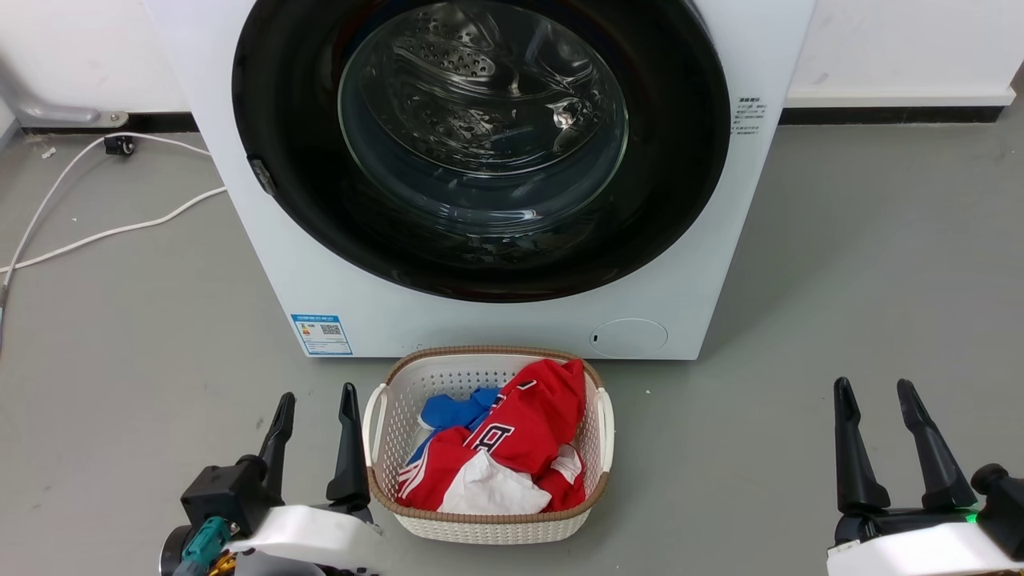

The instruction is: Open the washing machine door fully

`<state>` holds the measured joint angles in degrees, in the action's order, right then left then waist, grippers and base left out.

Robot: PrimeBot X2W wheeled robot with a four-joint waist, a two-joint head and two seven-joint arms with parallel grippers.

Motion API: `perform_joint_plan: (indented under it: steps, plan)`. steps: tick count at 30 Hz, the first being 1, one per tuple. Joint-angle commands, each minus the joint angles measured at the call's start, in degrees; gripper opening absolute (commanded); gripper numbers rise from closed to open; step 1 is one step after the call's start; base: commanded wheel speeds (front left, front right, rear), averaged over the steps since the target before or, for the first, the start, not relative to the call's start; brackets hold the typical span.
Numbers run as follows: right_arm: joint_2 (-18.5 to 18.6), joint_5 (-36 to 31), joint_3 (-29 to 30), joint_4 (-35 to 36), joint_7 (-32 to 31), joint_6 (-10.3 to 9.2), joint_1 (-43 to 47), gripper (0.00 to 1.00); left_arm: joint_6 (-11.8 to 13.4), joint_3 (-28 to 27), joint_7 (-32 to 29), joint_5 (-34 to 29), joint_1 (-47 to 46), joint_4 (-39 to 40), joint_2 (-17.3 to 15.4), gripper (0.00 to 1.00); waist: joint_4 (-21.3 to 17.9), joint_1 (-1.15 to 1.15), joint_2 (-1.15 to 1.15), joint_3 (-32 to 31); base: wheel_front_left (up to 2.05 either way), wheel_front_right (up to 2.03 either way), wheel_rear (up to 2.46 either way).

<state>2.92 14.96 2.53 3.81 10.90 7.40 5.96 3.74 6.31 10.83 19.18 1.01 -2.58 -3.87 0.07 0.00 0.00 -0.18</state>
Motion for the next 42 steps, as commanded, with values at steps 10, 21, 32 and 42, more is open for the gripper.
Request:
perform_joint_plan:
  steps: [10, 21, 32, 42]
  plan:
    - [0.0, -4.1, 0.4, 1.7, 1.7, 0.13, 0.9, 1.00, -0.5, -0.4, 1.7, -4.6, 0.9, 1.1, 0.4, 1.00, 0.2, 0.00, 0.00, 0.1, 0.00, 0.00, 0.00]
    - [0.0, -7.6, 0.2, 2.5, 2.9, 0.14, 1.8, 1.00, -0.9, -0.7, 2.9, -9.2, 1.7, 0.6, 0.8, 1.00, 0.1, 0.00, 0.00, 0.0, 0.00, 0.00, 0.00]
    - [-0.1, -9.5, 0.4, 2.6, 4.0, 0.14, 2.6, 1.00, -0.6, -0.8, 4.2, -13.1, 2.3, -0.5, 1.0, 1.00, 0.3, 0.00, 0.00, -0.1, 0.00, 0.00, 0.00]
    - [-0.1, -8.1, 0.5, 1.4, 4.3, 0.08, 3.0, 1.00, -0.3, -0.6, 4.4, -13.0, 2.5, -1.5, 1.0, 1.00, 0.2, 0.00, 0.00, -0.3, 0.00, 0.00, 0.00]
